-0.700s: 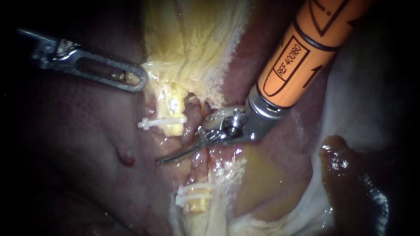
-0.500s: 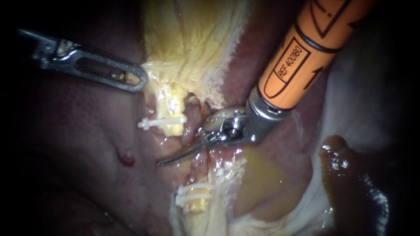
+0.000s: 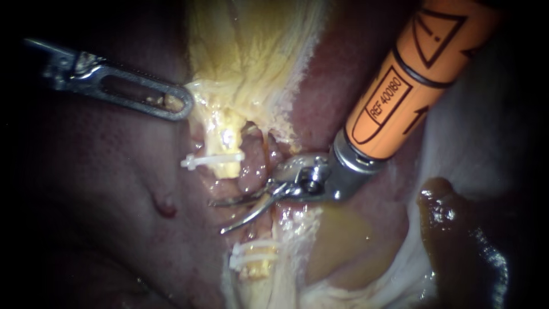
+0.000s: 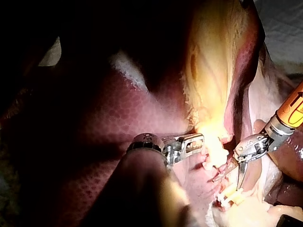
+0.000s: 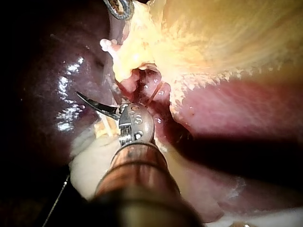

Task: Go back from the cut left tube

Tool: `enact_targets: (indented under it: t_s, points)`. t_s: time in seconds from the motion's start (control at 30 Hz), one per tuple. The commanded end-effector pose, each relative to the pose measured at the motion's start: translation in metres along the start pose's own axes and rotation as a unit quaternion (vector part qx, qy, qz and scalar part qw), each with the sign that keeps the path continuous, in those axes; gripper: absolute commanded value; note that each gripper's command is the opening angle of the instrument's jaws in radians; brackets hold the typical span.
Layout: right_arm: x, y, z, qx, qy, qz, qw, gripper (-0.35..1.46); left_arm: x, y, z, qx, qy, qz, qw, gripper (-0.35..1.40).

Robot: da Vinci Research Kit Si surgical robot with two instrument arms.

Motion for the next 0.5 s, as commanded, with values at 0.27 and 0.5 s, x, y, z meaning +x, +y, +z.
enact_targets:
  t_s: [0.27, 0.5]
  points:
    - [-0.0003, -0.0016, -0.0012, -0.044, 0.025, -0.046, 0.9977, 1.38, 0.0, 0.0003, 0.0, 0.0, 0.0, 0.0, 1.0, -0.35]
    - [-0.0007, -0.0043, -0.0051, -0.165, 0.023, -0.149, 0.9747, 1.43, 0.0, 0.0004, 0.0, -0.001, -0.001, 0.0, 1.0, -0.35]
